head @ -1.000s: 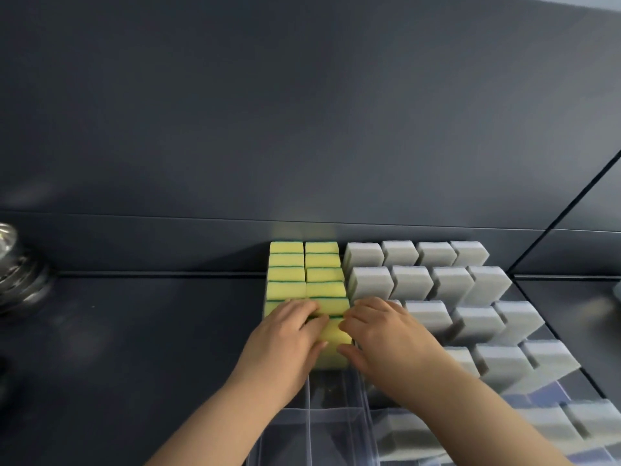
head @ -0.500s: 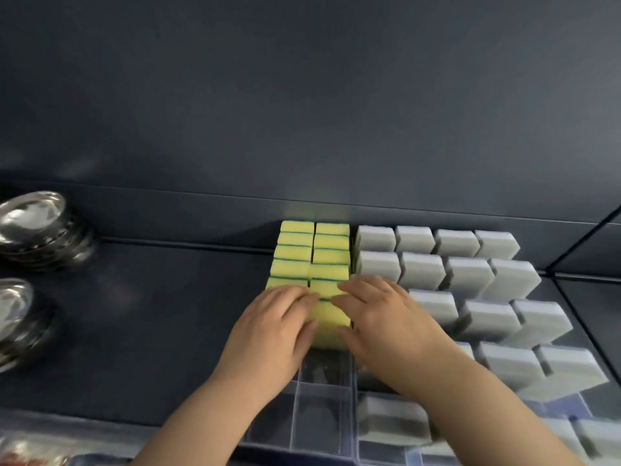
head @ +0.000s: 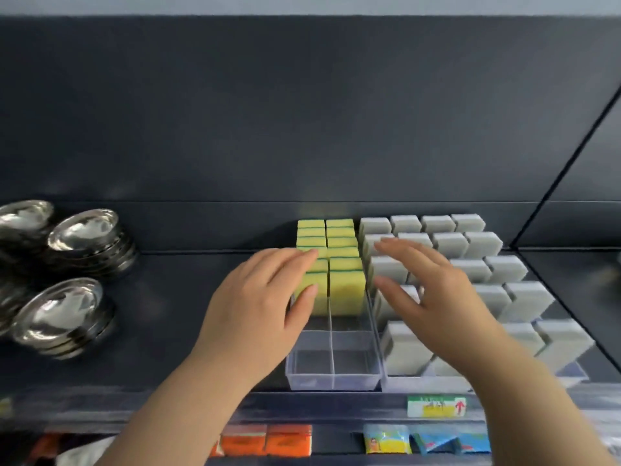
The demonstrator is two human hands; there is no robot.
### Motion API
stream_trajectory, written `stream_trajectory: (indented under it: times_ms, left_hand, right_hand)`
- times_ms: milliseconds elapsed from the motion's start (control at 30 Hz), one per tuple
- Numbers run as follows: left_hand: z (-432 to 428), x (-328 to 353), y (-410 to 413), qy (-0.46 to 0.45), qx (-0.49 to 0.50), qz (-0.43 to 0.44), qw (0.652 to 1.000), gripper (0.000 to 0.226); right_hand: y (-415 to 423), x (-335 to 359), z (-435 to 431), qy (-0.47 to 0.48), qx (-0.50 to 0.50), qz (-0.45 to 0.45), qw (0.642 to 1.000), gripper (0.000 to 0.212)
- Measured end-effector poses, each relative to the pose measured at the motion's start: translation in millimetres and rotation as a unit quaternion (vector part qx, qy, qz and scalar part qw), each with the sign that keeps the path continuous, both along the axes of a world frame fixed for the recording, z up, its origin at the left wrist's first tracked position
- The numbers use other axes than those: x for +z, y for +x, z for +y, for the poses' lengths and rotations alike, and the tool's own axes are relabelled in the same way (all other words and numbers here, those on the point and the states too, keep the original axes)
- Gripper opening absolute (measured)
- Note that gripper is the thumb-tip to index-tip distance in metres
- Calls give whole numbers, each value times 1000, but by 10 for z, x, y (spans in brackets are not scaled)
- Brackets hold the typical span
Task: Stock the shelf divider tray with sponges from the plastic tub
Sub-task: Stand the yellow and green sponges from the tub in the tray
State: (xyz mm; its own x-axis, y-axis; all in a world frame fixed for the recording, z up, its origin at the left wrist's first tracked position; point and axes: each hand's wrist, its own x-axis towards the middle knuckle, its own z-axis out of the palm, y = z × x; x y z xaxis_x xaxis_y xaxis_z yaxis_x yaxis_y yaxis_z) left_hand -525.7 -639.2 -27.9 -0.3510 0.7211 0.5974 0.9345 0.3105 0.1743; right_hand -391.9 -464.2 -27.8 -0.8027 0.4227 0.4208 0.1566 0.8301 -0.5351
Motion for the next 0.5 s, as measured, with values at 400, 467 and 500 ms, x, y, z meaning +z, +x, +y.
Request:
stream_trajectory:
  times_ms: [400, 467, 500]
  left_hand:
    - [63, -254, 844, -16, -189, -38, 981, 38]
    - [217, -361, 1090, -26, -224, -51, 973, 37]
    - [300, -416, 1210, -33, -237, -56, 969, 38]
  right_hand:
    - [1407, -346, -608, -40, -191, 28, 980, 41]
    - [1682, -496, -549, -46, -236, 9, 971, 43]
    - [1813, -572, -509, -49, -254, 4, 966, 43]
